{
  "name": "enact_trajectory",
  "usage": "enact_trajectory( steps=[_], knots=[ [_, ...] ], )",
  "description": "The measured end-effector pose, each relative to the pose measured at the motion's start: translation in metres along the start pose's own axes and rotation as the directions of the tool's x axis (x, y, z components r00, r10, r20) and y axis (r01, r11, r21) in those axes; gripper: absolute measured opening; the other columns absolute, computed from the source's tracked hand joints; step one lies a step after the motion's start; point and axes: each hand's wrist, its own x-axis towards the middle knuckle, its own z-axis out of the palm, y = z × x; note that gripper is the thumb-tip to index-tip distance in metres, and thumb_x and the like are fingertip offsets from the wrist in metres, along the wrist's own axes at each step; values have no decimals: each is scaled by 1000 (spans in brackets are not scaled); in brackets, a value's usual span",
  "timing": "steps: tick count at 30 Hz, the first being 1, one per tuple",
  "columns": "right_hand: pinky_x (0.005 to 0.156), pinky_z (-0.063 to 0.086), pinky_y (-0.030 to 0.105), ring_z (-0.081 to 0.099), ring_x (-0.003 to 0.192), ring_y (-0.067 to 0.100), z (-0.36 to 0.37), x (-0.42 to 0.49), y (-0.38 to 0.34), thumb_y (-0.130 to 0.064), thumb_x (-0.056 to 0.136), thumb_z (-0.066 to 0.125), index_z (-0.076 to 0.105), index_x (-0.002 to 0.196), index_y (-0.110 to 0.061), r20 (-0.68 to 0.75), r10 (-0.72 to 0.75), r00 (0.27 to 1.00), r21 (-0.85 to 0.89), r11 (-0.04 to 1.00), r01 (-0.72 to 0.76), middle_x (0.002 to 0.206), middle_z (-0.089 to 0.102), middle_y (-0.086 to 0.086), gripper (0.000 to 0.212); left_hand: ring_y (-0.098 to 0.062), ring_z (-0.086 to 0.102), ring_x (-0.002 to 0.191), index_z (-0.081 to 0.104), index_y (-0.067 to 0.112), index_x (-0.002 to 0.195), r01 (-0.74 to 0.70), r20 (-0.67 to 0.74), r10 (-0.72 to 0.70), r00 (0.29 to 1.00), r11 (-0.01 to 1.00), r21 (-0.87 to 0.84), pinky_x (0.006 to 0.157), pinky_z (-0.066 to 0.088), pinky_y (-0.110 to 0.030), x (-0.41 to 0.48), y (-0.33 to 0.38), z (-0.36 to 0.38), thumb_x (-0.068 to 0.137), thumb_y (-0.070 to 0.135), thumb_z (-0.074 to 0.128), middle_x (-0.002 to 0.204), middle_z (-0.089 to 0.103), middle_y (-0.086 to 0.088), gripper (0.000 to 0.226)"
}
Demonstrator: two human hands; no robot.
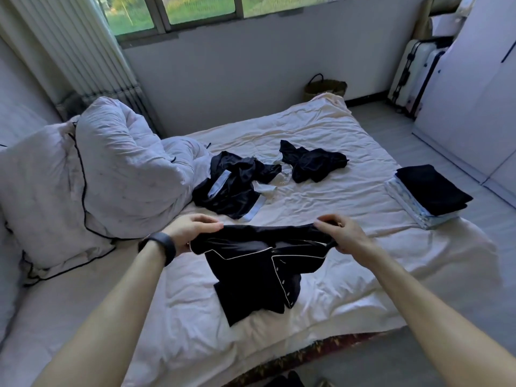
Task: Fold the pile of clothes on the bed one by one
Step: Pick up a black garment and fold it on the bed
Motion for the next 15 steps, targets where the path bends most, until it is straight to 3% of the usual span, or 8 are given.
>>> enact_trajectory(
  steps=[1,3,5,9,11,15],
  knots=[
    [69,49,26,62,82,12,3,0,2,-41,84,80,72,99,-24,50,-91,995,-200,975,100,97,67,-4,25,-13,64,64,74,14,90,-27,-26,34,999,973,230,52,49,-23,1,2,-3,80,23,84,82,71,-2,17],
    [87,46,28,56,92,12,12,-1,2,-47,79,82,70,98,-27,100,-145,984,-506,845,176,102,57,-3,31,-14,66,77,74,18,92,-18,-87,90,992,790,613,61,51,-24,5,7,-7,75,28,87,88,72,2,24],
    [84,43,27,55,97,16,21,-1,-3,-45,82,77,72,103,-26,75,-167,983,-631,755,177,102,52,1,28,-22,65,95,70,27,96,10,-163,224,961,559,829,78,52,-27,3,15,-4,81,24,76,102,71,0,17],
    [69,49,32,63,90,28,32,4,-25,-26,86,60,71,91,-14,28,-140,990,-811,575,104,94,65,7,17,-36,62,95,51,23,109,89,-222,459,860,293,952,74,48,-37,-2,27,0,85,7,51,105,64,-12,30],
    [71,45,32,58,93,31,34,5,-38,-22,91,57,68,97,-11,5,-148,989,-849,522,82,105,61,7,17,-36,64,93,45,20,115,117,-202,524,827,191,975,68,45,-37,-3,35,0,87,5,49,103,64,-12,32],
    [96,43,40,43,119,33,20,15,-76,-28,97,56,66,113,-13,-113,-283,952,-746,657,107,124,47,8,24,-32,67,91,49,24,120,215,-248,663,706,133,968,66,39,-34,-3,50,-25,94,13,49,101,64,-5,28]
  ],
)
